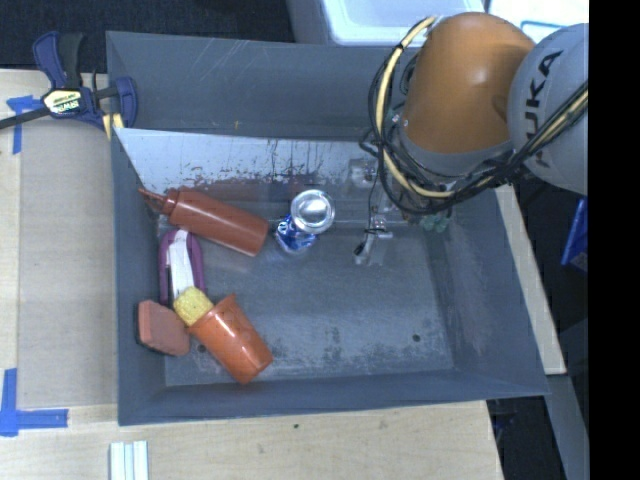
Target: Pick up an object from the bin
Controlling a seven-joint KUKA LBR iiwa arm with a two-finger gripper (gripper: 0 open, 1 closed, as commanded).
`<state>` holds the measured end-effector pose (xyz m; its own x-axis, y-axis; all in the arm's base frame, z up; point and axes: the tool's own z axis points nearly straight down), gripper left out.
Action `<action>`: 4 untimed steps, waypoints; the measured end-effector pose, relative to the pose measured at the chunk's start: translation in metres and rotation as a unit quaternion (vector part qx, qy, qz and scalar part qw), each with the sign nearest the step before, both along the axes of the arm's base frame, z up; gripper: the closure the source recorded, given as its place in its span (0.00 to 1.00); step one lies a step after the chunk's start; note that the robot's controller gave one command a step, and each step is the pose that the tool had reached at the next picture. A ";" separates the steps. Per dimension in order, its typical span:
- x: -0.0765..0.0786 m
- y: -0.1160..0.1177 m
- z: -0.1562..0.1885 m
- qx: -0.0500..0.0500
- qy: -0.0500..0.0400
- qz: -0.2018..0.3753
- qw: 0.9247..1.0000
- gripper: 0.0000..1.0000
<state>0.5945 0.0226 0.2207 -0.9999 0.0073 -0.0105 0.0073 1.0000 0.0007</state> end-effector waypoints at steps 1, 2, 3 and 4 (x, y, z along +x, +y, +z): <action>-0.006 -0.013 -0.034 0.001 0.003 -0.112 0.994 0.00; 0.015 -0.007 -0.030 -0.001 -0.002 0.048 0.999 0.00; 0.007 -0.015 -0.066 0.000 0.003 -0.028 1.000 0.00; 0.008 -0.014 -0.066 -0.001 0.002 -0.012 1.000 0.00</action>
Offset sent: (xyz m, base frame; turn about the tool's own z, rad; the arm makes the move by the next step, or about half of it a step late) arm 0.0138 -0.0056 -0.0298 -0.0978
